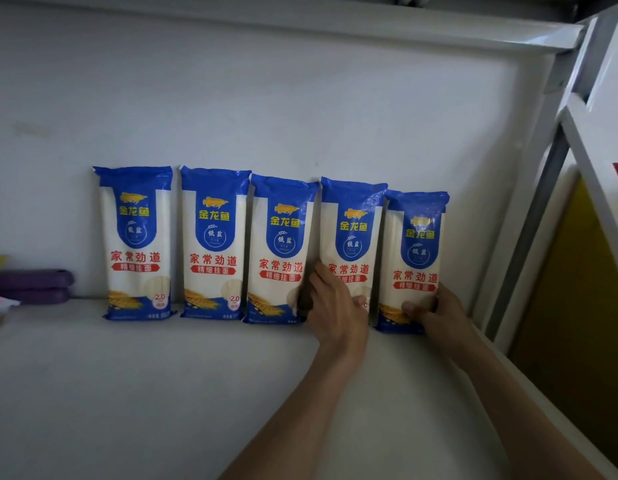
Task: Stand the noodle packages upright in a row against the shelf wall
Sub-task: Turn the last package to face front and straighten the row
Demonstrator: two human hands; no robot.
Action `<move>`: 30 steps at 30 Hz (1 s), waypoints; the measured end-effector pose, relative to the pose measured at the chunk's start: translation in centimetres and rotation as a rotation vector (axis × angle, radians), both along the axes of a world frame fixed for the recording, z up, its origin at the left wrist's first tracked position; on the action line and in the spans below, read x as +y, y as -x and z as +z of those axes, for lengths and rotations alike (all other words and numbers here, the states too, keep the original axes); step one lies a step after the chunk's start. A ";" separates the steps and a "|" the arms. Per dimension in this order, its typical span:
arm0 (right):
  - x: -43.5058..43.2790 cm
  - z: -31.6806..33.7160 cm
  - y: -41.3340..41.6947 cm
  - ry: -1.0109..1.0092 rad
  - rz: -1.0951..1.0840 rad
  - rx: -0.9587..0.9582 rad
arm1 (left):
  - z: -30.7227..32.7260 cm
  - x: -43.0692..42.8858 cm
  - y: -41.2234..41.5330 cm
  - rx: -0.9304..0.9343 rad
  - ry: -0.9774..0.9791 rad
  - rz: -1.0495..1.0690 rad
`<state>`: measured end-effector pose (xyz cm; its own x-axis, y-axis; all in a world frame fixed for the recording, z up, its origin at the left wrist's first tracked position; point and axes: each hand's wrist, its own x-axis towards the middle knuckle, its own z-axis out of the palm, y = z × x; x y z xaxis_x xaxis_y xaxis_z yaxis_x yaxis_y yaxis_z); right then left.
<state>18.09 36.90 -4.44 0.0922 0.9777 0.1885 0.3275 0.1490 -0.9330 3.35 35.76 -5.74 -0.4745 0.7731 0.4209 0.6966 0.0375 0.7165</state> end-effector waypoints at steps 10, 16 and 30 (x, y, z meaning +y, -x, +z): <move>-0.3 -0.7 2.3 -0.060 -0.203 -0.044 | 0.1 0.0 0.3 -0.019 -0.002 0.001; -0.3 -0.5 2.8 -0.049 -0.240 -0.082 | 0.6 -0.5 0.5 -0.052 0.006 -0.030; -2.5 -0.2 6.1 0.001 -0.394 -0.235 | -0.9 -5.9 9.5 0.122 0.039 0.122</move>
<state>12.01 34.39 -4.61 0.4116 0.8769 0.2480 0.5617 -0.0298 -0.8268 -6.10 29.85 -6.63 -0.5132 0.7298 0.4517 0.7669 0.1536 0.6232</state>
